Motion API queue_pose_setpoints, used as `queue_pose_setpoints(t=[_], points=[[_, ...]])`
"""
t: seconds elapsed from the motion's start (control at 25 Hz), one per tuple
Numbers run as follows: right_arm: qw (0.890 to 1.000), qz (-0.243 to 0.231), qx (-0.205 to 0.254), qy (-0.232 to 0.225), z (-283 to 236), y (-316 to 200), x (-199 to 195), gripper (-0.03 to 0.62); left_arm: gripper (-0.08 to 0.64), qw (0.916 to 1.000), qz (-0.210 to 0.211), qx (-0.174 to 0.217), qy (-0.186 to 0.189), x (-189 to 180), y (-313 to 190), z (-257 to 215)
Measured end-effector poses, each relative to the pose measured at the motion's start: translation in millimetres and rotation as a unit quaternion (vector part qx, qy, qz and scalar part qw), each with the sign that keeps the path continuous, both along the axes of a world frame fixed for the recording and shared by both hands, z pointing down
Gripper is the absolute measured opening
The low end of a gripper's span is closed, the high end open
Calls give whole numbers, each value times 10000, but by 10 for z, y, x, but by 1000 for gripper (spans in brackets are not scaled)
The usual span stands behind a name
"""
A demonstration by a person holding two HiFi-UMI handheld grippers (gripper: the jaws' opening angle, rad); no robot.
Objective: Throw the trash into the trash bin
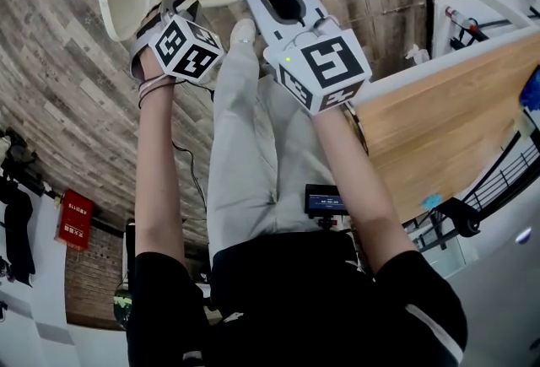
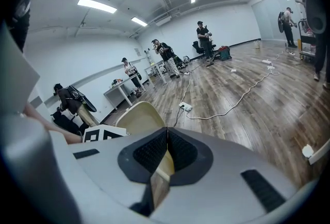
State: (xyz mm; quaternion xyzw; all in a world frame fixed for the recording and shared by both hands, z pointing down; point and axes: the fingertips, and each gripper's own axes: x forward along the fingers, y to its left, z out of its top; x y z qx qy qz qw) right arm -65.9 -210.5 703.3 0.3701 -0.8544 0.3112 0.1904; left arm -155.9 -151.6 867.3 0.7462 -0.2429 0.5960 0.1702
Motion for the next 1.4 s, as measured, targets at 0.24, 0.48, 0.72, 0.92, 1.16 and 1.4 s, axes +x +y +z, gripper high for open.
queue_pose_setpoints(t=[0.24, 0.48, 0.72, 0.92, 1.16, 1.4], points=[[9997, -73, 191, -102, -707, 116, -57, -2, 9, 9993, -195, 138, 286, -6, 71, -609], [9978, 61, 601, -257, -1713, 241, -54, -2, 6, 9929, -613, 590, 834, -106, 129, -1691], [9919, 174, 1243, -175, -2671, 592, 229, -2, 6, 9797, -813, 1326, 1263, -108, 439, -2763], [9840, 515, 1703, -107, -3276, 880, 516, -2, 6, 9621, -722, 1918, 1797, 63, 626, -3635], [9594, 588, 2740, -327, -4221, 1053, 811, -2, 6, 9132, -601, 2554, 3118, 658, 549, -4952], [9294, 521, 3636, -351, -4732, 1330, 969, -2, 6, 8688, -64, 2972, 3961, 1170, 699, -5888]])
